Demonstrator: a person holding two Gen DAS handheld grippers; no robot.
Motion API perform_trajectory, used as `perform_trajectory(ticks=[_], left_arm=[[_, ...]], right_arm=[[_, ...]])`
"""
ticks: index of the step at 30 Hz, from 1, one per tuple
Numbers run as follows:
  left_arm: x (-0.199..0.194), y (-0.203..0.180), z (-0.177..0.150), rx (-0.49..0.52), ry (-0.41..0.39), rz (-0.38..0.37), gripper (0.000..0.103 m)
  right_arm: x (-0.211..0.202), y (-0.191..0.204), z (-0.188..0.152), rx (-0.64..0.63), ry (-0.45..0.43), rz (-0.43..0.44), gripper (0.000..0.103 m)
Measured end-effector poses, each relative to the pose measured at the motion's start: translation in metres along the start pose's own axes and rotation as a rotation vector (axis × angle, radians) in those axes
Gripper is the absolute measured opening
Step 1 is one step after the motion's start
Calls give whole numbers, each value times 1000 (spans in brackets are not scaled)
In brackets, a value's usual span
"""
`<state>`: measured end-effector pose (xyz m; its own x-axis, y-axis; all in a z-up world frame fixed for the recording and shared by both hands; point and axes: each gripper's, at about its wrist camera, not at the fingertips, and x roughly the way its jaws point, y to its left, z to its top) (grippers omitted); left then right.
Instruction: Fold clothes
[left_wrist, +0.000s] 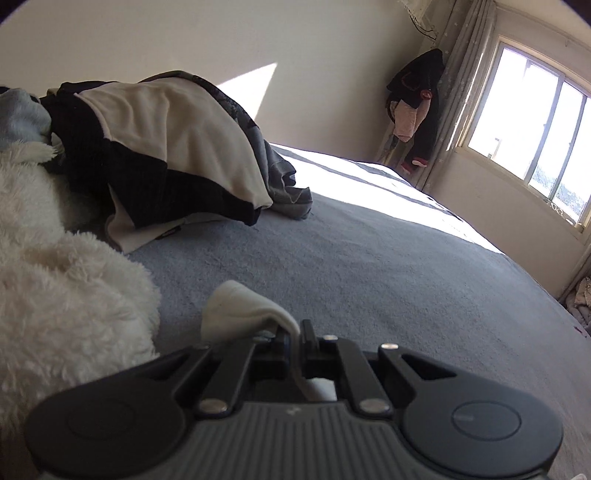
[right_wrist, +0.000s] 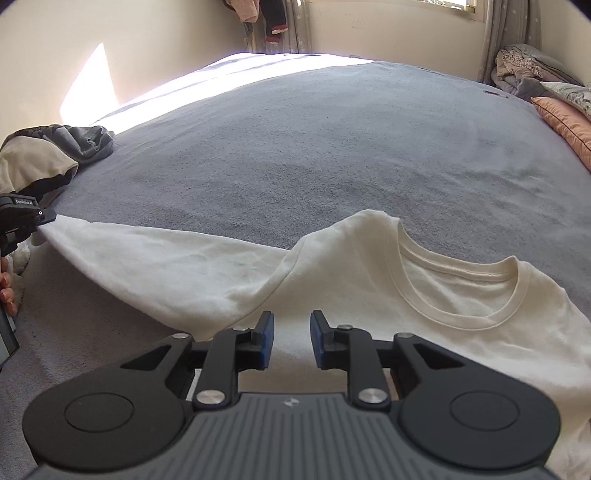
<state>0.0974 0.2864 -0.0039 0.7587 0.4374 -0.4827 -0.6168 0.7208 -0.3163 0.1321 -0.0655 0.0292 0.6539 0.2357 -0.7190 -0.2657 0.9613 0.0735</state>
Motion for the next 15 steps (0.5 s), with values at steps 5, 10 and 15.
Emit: perform_trajectory(ticks=[5, 10, 15], left_arm=[[-7, 4, -20, -13, -58, 50, 6], [5, 11, -38, -58, -59, 95, 6], [12, 19, -39, -86, -34, 47, 6]], right_arm=[[18, -5, 34, -68, -16, 17, 31], [54, 22, 58, -285, 58, 222, 44], [90, 43, 61, -453, 155, 177, 42]])
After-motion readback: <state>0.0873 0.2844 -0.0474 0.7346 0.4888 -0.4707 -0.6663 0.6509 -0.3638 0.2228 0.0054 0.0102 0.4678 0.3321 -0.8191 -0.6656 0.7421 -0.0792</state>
